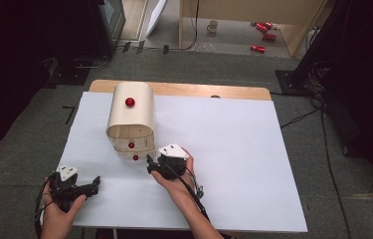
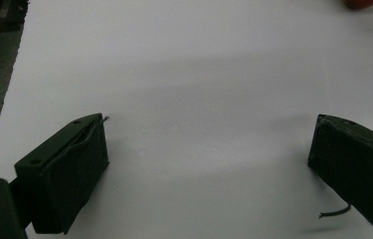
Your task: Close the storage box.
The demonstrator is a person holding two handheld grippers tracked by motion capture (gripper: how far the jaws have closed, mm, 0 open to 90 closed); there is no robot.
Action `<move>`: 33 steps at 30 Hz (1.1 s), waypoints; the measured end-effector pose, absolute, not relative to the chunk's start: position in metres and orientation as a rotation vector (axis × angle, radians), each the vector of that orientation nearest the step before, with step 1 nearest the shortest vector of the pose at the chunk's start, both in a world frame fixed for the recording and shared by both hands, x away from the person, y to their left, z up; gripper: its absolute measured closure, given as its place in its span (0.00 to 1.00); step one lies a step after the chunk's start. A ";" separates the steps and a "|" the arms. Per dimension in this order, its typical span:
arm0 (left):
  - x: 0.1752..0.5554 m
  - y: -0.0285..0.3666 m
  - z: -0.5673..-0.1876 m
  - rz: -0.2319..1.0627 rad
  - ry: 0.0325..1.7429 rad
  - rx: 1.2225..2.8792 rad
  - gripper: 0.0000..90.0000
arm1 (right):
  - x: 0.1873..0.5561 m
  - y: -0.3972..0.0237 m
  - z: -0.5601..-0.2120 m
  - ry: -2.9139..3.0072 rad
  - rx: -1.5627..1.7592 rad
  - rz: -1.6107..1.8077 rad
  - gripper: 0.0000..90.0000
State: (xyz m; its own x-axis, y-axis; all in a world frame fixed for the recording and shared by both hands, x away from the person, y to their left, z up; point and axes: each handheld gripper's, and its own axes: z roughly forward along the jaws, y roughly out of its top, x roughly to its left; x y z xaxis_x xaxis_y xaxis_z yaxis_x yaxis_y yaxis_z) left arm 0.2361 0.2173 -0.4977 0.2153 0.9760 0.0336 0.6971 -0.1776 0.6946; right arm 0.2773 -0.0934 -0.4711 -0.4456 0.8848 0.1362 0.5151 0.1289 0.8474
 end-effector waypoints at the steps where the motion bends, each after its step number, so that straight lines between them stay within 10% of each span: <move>1: 0.236 0.217 -0.498 0.661 1.542 1.946 0.03 | 0.277 -0.096 -0.472 2.016 1.355 1.245 0.29; 33: 0.236 0.217 -0.498 0.663 1.543 1.944 0.03 | 0.237 -0.249 -0.472 1.906 1.511 1.121 0.06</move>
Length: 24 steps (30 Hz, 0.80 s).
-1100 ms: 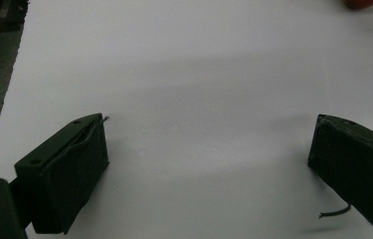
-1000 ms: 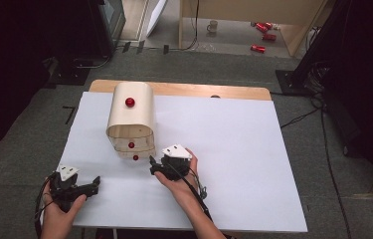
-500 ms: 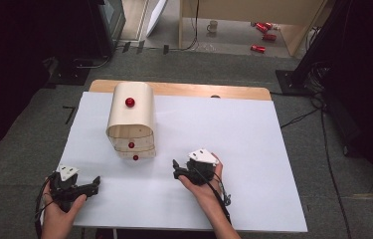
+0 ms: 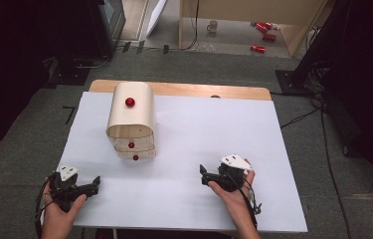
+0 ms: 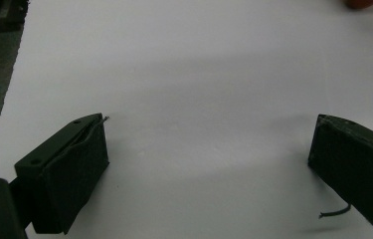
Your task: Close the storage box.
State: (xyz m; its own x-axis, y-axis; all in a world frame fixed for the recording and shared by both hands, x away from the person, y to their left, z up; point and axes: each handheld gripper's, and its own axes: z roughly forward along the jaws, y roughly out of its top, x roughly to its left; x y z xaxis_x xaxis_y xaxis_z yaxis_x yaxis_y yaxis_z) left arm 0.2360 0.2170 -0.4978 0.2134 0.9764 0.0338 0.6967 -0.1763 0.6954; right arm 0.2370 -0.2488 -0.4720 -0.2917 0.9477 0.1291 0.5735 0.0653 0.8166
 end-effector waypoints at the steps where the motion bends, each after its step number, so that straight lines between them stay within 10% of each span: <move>1: 0.236 0.217 -0.498 0.663 1.543 1.944 0.03 | 0.237 -0.249 -0.472 1.906 1.511 1.121 0.06; 24: 0.236 0.217 -0.498 0.663 1.543 1.946 0.03 | 0.195 -0.352 -0.487 1.787 1.638 0.955 0.06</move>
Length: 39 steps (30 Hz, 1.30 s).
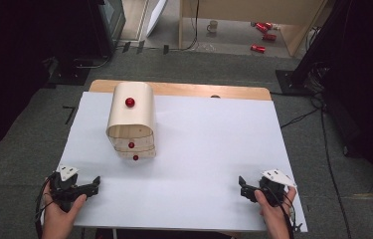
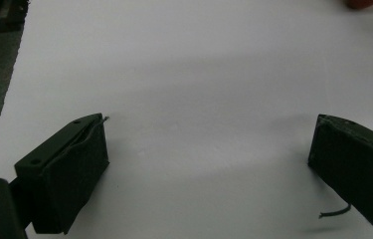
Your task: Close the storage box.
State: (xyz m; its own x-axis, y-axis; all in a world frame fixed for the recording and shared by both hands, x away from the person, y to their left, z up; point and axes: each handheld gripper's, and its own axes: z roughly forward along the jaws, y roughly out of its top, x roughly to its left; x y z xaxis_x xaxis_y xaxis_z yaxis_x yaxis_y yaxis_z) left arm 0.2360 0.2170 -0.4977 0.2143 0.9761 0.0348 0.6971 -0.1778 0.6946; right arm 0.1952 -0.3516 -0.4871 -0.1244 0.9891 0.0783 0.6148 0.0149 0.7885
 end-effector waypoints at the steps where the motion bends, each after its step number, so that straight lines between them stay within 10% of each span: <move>1: 0.236 0.217 -0.498 0.663 1.543 1.944 0.03 | 0.194 -0.356 -0.487 1.778 1.647 0.948 0.06; 39: 0.236 0.217 -0.498 0.662 1.543 1.944 0.03 | 0.190 -0.394 -0.505 1.799 1.718 0.779 0.00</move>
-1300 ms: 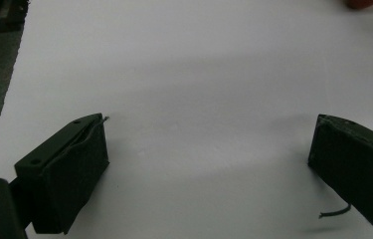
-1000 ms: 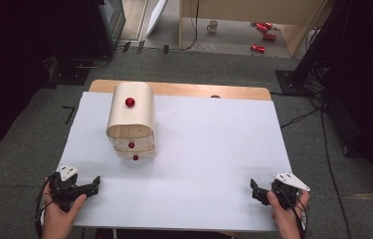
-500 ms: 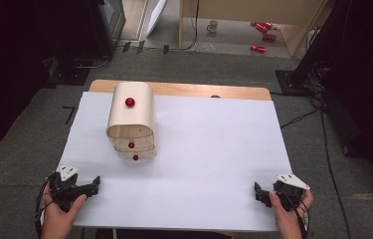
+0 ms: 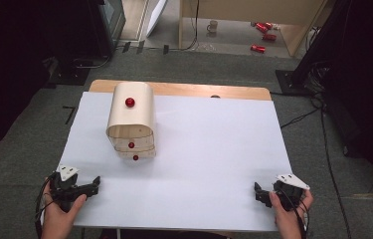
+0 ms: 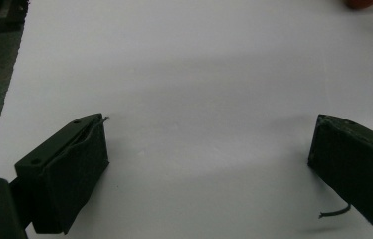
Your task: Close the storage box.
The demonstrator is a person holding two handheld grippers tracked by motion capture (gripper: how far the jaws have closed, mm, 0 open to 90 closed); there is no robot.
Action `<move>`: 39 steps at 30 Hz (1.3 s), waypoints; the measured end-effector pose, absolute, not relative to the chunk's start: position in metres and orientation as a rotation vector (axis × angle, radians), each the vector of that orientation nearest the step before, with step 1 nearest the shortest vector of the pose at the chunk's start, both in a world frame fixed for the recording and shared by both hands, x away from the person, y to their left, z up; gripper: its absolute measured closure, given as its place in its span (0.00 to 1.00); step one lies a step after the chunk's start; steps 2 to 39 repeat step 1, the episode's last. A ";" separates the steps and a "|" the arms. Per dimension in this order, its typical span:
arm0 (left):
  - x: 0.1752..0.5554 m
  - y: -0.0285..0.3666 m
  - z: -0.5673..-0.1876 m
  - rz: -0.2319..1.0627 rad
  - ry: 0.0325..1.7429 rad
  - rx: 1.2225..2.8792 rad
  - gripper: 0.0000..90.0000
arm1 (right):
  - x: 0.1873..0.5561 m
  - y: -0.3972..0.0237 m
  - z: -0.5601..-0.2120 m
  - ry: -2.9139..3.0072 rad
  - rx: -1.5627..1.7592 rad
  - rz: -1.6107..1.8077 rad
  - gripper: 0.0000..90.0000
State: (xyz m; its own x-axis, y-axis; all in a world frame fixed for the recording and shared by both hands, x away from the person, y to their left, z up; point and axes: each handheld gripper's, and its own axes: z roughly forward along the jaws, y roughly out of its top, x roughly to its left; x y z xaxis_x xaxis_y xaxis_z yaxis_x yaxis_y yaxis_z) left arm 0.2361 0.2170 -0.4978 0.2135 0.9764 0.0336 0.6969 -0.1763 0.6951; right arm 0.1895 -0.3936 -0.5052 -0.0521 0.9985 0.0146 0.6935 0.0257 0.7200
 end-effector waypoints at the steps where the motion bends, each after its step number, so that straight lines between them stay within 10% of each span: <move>1: 0.236 0.217 -0.498 0.662 1.543 1.944 0.03 | 0.190 -0.394 -0.505 1.799 1.717 0.779 0.00; 39: 0.236 0.217 -0.498 0.662 1.543 1.944 0.03 | 0.190 -0.394 -0.505 1.799 1.717 0.779 0.00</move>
